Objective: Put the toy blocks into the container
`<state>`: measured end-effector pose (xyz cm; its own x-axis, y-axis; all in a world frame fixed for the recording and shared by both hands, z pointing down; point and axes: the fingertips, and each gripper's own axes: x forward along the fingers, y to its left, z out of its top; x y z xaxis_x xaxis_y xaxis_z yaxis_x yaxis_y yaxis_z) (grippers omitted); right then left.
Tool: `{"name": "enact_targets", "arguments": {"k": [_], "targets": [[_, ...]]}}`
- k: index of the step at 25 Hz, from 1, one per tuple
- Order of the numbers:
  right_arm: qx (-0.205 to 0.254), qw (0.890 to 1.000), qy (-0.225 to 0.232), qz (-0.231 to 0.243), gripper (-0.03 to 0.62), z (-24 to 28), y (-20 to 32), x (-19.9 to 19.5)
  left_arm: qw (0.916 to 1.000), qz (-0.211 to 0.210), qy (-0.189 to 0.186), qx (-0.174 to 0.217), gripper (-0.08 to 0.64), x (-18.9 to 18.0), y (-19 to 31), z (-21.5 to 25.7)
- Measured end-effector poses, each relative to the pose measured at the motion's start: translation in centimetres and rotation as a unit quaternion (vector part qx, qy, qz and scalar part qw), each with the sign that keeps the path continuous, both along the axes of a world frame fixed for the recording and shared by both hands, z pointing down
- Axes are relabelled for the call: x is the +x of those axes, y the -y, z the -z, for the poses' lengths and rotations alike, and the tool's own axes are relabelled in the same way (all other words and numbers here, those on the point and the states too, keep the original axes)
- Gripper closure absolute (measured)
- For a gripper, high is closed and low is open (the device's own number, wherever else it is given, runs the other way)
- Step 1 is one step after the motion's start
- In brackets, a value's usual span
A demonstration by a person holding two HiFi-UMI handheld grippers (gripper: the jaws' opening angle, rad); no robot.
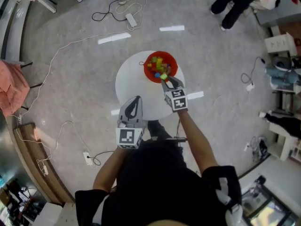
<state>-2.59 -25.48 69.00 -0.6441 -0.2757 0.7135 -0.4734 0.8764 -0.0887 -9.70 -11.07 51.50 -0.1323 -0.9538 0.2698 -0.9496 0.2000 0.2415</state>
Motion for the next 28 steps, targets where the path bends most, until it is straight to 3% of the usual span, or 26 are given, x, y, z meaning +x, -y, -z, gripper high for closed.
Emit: {"name": "enact_targets", "arguments": {"k": [4,8,11,16,21,25,28], "targets": [[-0.024,0.999,-0.038,-0.026,0.466,-2.8,0.9,0.1,1.0000,-0.003,0.002,-0.001,0.566,0.2,-0.2,0.2],[-0.006,0.999,-0.019,-0.036,0.465,-1.2,1.3,0.0,1.0000,0.000,-0.001,0.002,0.566,0.3,-0.5,0.5],[0.020,0.999,0.024,-0.043,0.474,2.3,1.6,0.5,1.0000,0.000,0.003,0.006,0.566,0.3,-0.6,1.2],[0.078,0.987,0.121,-0.070,0.595,11.6,0.7,2.0,0.9996,0.000,0.018,0.021,0.566,0.0,-0.4,3.2],[0.118,0.972,0.189,-0.074,0.595,19.0,-2.5,3.4,0.9974,0.001,0.040,0.060,0.566,0.4,-0.2,6.6],[0.134,0.964,0.215,-0.081,0.597,20.5,-5.2,4.5,0.9974,-0.009,0.044,0.057,0.566,1.6,-0.3,7.0],[0.118,0.966,0.213,-0.092,0.597,19.1,-6.9,5.4,0.9974,-0.020,0.045,0.053,0.566,2.5,-0.3,6.4]]}}
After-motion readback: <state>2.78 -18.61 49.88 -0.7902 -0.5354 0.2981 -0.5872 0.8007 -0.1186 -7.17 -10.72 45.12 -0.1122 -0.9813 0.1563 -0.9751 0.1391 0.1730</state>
